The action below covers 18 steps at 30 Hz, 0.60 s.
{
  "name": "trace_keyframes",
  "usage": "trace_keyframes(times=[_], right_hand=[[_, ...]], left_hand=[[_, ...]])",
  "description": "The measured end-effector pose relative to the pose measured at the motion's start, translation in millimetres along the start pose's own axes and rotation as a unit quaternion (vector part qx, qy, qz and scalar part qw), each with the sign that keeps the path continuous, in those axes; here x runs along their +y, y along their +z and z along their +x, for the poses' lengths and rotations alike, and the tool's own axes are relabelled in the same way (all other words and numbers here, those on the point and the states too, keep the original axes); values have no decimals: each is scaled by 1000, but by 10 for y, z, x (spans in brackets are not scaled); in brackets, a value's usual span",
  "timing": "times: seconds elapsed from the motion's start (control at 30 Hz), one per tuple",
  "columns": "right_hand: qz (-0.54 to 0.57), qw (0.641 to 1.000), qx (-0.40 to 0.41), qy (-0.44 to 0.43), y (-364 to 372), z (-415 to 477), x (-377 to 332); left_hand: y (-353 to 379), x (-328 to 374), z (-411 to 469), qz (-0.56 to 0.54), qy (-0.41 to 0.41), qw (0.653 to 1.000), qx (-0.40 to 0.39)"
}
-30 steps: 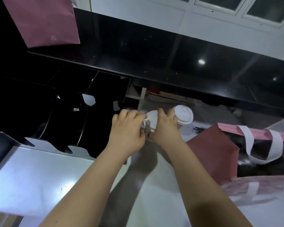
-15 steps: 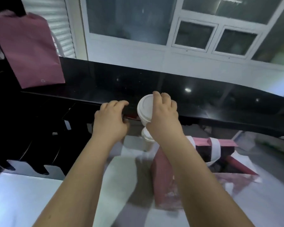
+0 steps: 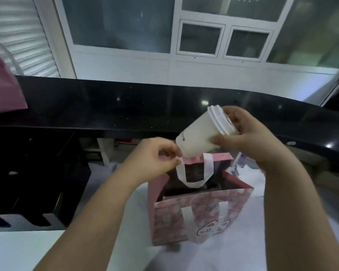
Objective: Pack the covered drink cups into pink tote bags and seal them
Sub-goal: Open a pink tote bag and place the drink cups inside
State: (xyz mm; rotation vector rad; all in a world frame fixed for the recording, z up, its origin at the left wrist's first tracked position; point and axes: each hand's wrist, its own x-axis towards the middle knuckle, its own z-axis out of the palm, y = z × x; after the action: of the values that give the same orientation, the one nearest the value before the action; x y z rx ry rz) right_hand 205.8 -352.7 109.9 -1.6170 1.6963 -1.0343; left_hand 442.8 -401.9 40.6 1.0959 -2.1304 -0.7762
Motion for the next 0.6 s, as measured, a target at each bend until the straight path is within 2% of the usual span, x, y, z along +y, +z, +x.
trace_keyframes(times=[0.07,0.13,0.17,0.27,0.43,0.6], right_hand=[[-19,998,-53,0,-39,-122,124],[-23,998,-63,0,5,-199,238],[-22,998,-62,0,25,-228,281],[-71,993,-91,0,5,-293,350],[-243,958,-149,-4,188,-293,387],[-396,890,-212,76,533,-262,587]], left_hand=[[198,-72,-70,94,9,996,-10],[361,-155,-137,212,28,976,32],[411,-185,-165,229,27,972,40],[422,-223,-185,216,2,976,-9],[384,-223,-130,228,-47,962,-143],[386,-276,-221,273,-62,943,-183]])
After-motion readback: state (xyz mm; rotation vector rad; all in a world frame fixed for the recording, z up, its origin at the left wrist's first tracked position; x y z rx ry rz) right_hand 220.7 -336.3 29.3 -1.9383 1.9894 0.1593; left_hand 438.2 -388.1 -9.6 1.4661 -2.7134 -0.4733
